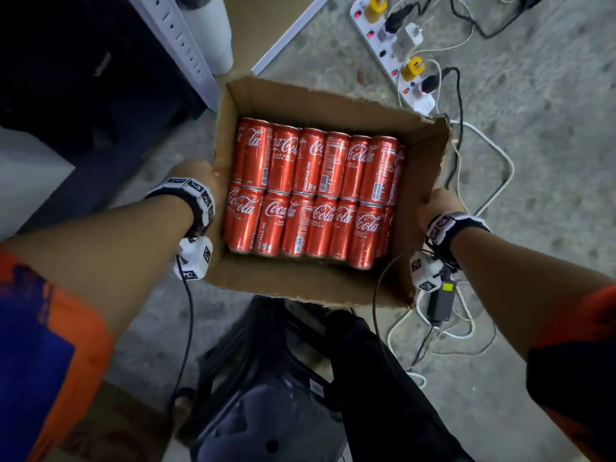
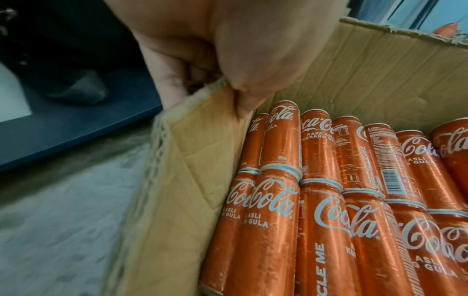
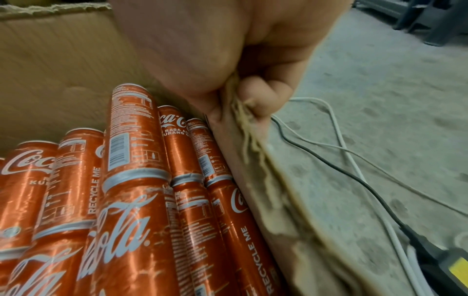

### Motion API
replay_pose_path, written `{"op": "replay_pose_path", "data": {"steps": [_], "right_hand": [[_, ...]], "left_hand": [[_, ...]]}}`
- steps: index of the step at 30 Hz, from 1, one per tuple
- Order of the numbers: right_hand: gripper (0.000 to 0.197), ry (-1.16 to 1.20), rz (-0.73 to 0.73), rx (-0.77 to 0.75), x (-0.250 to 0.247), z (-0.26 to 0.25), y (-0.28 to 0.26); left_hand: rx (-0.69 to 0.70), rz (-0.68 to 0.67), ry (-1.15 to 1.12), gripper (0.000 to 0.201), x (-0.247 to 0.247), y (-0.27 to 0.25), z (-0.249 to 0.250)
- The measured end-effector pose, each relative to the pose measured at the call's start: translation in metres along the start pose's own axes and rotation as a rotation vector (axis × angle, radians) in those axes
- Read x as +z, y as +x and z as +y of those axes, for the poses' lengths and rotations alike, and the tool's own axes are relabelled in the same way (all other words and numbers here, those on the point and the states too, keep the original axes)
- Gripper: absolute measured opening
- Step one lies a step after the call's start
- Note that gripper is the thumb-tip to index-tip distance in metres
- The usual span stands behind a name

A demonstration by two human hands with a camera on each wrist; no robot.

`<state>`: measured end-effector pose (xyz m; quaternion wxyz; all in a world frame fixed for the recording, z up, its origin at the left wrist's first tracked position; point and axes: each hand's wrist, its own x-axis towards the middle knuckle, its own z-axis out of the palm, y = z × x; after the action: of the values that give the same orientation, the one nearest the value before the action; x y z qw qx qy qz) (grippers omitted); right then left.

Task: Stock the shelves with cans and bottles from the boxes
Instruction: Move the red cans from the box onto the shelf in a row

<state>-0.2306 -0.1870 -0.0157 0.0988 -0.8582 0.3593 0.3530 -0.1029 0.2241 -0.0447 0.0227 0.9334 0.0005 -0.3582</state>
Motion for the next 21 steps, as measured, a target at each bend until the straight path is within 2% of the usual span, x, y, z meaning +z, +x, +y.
{"op": "replay_pose_path", "data": {"steps": [3, 6, 11, 15, 21], "right_hand": [[0.031, -0.071, 0.015, -0.061, -0.008, -0.023, 0.001], [0.032, -0.152, 0.022, -0.152, -0.014, -0.047, 0.001], [0.025, -0.257, 0.033, -0.199, -0.015, -0.081, -0.01], [0.031, -0.341, 0.036, -0.222, -0.013, -0.109, -0.017], [0.029, -0.463, 0.098, -0.306, -0.012, -0.146, -0.025]], "left_hand": [[-0.107, -0.045, -0.054, 0.04, 0.007, -0.006, -0.021], [-0.13, -0.144, -0.064, 0.044, 0.009, -0.014, -0.038], [-0.146, -0.09, -0.158, 0.042, 0.03, -0.026, -0.067], [-0.217, -0.113, -0.21, 0.043, 0.041, -0.039, -0.09], [-0.253, -0.157, -0.278, 0.043, 0.059, -0.057, -0.126]]}}
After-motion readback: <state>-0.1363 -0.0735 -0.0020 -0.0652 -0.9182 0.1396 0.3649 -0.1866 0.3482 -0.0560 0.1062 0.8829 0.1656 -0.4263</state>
